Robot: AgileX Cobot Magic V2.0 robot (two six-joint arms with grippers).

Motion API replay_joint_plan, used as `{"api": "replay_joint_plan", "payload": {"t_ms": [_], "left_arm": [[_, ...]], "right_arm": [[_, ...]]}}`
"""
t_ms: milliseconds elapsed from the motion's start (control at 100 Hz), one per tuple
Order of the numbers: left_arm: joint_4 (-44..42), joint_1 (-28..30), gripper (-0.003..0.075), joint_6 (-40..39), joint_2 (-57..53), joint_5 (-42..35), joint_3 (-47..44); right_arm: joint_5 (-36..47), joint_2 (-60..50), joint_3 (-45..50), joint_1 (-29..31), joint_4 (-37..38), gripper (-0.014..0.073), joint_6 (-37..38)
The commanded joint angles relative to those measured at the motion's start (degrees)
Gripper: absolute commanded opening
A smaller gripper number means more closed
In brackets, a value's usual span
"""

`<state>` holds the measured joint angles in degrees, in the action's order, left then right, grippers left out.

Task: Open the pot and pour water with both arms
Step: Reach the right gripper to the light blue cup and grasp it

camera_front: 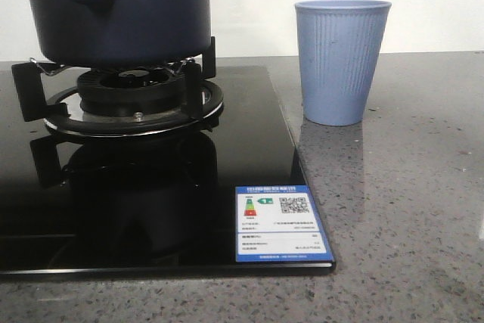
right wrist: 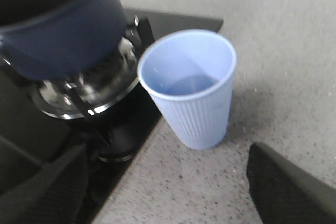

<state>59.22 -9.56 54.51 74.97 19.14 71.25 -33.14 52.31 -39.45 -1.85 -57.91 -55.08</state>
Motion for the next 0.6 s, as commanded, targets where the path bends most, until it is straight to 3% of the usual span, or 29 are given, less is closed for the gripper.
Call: {"api": "replay_joint_plan", "payload": {"t_ms": [0, 170, 590], "left_arm": [[2.59, 0.05, 0.0417, -0.47, -2.30, -3.77, 2.40], [2.59, 0.05, 0.0417, -0.47, -2.30, -4.55, 2.40], [2.59, 0.05, 0.0417, -0.47, -2.30, -5.12, 2.40]], "right_arm": [[1.62, 2.18, -2.17, 0.21, -3.64, 0.0539, -3.56], [-0.56, 5.58, -2.05, 0.21, -10.16, 0.0540, -15.07], [-1.24, 9.63, 6.37, 0.21, -37.19, 0.0541, -45.07]]}}
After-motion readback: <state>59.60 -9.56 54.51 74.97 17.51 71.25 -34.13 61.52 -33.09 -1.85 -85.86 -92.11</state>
